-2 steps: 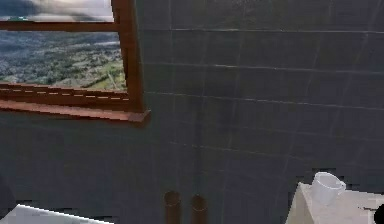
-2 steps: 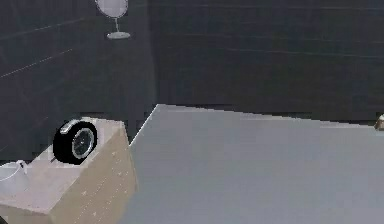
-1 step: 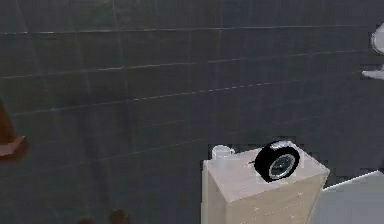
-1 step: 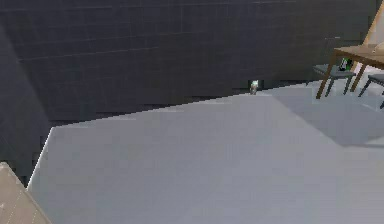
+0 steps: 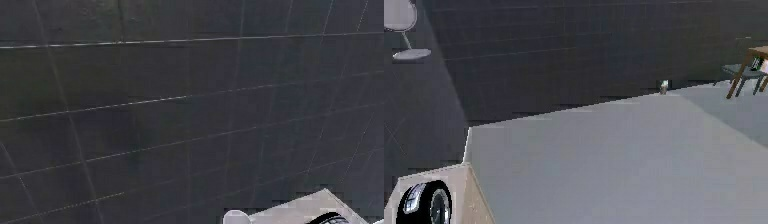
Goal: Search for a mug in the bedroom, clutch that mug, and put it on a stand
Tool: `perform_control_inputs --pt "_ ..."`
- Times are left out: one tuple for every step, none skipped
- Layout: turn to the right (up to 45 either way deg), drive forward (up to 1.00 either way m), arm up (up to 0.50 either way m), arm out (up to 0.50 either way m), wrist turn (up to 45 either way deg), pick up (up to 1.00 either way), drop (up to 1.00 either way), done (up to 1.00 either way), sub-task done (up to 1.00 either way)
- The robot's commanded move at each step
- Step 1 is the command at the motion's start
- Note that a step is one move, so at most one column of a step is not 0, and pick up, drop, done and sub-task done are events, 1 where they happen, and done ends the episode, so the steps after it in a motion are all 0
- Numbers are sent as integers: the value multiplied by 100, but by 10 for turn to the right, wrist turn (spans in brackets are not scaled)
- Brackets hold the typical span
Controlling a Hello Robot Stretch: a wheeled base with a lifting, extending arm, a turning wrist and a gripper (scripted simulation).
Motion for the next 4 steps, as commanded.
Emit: perform_control_inputs --pt "-450 0 0 0 0 0 0 0 0" --pt "-240 0 0 0 0 0 0 0 0" --pt "0 0 50 0 0 0 0 0 0" --pt "0 0 28 0 0 0 0 0 0"
